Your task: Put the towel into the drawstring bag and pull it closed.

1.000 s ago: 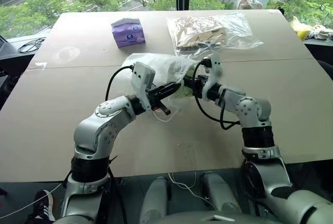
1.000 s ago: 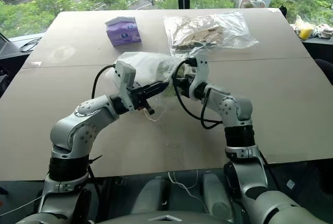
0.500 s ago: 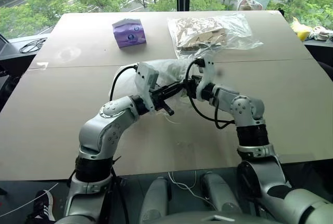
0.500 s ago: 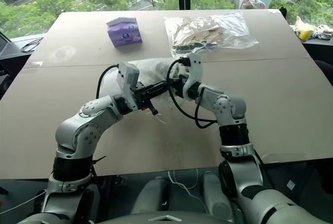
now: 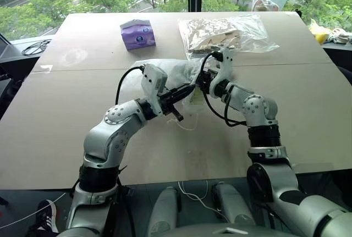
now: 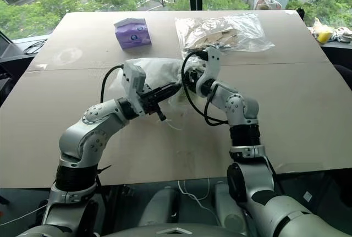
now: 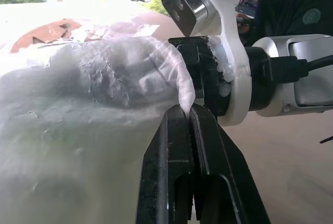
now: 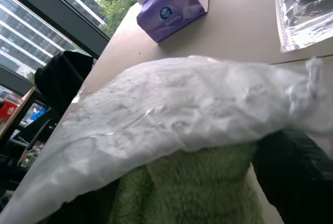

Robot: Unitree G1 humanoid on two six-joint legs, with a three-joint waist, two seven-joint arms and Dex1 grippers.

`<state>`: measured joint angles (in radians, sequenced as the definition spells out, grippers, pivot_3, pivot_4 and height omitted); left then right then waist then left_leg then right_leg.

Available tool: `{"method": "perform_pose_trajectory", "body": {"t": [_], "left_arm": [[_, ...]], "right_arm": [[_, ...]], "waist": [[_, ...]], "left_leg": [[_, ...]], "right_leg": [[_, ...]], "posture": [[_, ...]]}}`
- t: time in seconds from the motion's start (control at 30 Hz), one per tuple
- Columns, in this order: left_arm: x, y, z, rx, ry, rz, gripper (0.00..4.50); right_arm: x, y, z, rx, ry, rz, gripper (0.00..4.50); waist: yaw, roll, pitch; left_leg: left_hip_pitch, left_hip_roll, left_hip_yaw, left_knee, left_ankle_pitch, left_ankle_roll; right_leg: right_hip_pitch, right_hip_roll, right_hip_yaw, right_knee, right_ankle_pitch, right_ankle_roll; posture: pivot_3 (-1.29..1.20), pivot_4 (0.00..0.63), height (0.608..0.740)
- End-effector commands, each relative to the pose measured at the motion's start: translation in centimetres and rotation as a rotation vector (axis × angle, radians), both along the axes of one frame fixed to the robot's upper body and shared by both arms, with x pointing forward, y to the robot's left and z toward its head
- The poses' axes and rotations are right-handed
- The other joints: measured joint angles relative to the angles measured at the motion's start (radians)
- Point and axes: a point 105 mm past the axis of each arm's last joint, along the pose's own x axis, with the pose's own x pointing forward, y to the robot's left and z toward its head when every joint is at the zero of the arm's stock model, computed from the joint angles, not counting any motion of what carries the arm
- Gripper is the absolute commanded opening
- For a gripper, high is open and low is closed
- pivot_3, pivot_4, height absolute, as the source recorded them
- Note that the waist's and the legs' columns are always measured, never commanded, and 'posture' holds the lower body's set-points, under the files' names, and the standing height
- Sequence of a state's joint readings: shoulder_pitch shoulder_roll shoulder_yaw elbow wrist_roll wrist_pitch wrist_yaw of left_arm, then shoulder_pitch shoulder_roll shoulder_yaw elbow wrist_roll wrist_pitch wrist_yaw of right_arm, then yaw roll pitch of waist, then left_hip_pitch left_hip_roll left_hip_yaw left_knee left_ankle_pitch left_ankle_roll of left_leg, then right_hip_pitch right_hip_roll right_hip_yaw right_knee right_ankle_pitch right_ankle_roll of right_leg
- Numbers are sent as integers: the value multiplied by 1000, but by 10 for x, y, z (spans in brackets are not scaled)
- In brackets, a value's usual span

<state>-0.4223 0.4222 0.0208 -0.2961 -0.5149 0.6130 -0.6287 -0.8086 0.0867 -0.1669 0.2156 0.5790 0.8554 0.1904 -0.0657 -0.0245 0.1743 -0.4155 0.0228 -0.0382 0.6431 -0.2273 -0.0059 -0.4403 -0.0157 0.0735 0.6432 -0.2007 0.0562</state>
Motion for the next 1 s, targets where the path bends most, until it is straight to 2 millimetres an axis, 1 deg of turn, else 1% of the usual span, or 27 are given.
{"method": "perform_pose_trajectory", "body": {"t": [0.03,0.13,0.2,0.3,0.33,0.4,0.43,0.5,0.57,0.7,0.8,0.87,1.0], "left_arm": [[9,9,21,-17,-97,51,0],[18,20,28,-22,-124,103,0],[22,25,30,-19,-136,125,0],[26,31,33,-13,-155,151,0],[27,33,34,-16,-159,156,0],[27,35,36,-27,-164,158,0],[27,35,37,-31,-165,157,0],[26,35,39,-46,-163,147,0],[25,34,39,-55,-160,134,0],[23,34,42,-65,-159,120,0],[23,38,46,-88,-161,127,0],[22,40,49,-104,-158,129,0],[20,41,48,-104,-153,124,0]], "right_arm": [[-19,4,12,29,-41,132,4465],[-37,0,10,-3,-43,231,4465],[-43,-4,8,-27,-50,258,4465],[-49,-20,8,-107,-139,271,4465],[-45,-29,7,-159,-185,232,4465],[-31,-49,-1,-338,-310,116,4465],[-26,-55,-6,-425,-358,85,4465],[-16,-59,-17,-577,-436,49,4465],[-7,-58,-23,-648,-485,25,4465],[-2,-39,-34,-737,-559,99,4465],[6,-29,-39,-747,-568,115,4465],[18,-27,-40,-769,-573,72,4465],[40,-27,-36,-764,-565,-47,4465]], "waist": [[1,0,0],[2,0,0],[-2,0,0],[-1,0,0],[0,0,0],[0,0,0],[0,0,0],[-2,0,0],[-7,0,0],[-7,0,0],[-3,0,0],[-2,0,0],[0,0,0]], "left_leg": [[0,0,0,0,0,0],[0,0,0,0,0,0],[0,0,0,0,0,0],[0,0,0,0,0,0],[0,0,0,0,0,0],[0,0,0,0,0,0],[0,0,0,1,0,0],[0,0,1,1,0,0],[1,0,2,1,0,0],[1,1,2,1,0,0],[1,0,2,2,0,0],[0,0,2,3,0,0],[0,0,2,3,0,0]], "right_leg": [[0,0,0,0,0,0],[0,0,0,0,0,0],[0,0,0,0,0,0],[0,0,0,0,0,0],[0,0,0,0,0,0],[0,0,0,0,0,0],[0,0,0,0,-1,1],[0,-1,0,0,-2,3],[0,0,1,0,-1,3],[0,1,1,1,0,1],[0,0,1,2,0,0],[0,0,1,2,0,0],[0,-1,1,1,1,0]], "posture": [[0,150,740],[0,150,740],[0,150,740],[0,150,740],[0,150,740],[0,150,740],[0,150,740],[0,150,740],[0,150,740],[0,150,740],[0,150,740],[0,150,740],[0,150,740]]}}
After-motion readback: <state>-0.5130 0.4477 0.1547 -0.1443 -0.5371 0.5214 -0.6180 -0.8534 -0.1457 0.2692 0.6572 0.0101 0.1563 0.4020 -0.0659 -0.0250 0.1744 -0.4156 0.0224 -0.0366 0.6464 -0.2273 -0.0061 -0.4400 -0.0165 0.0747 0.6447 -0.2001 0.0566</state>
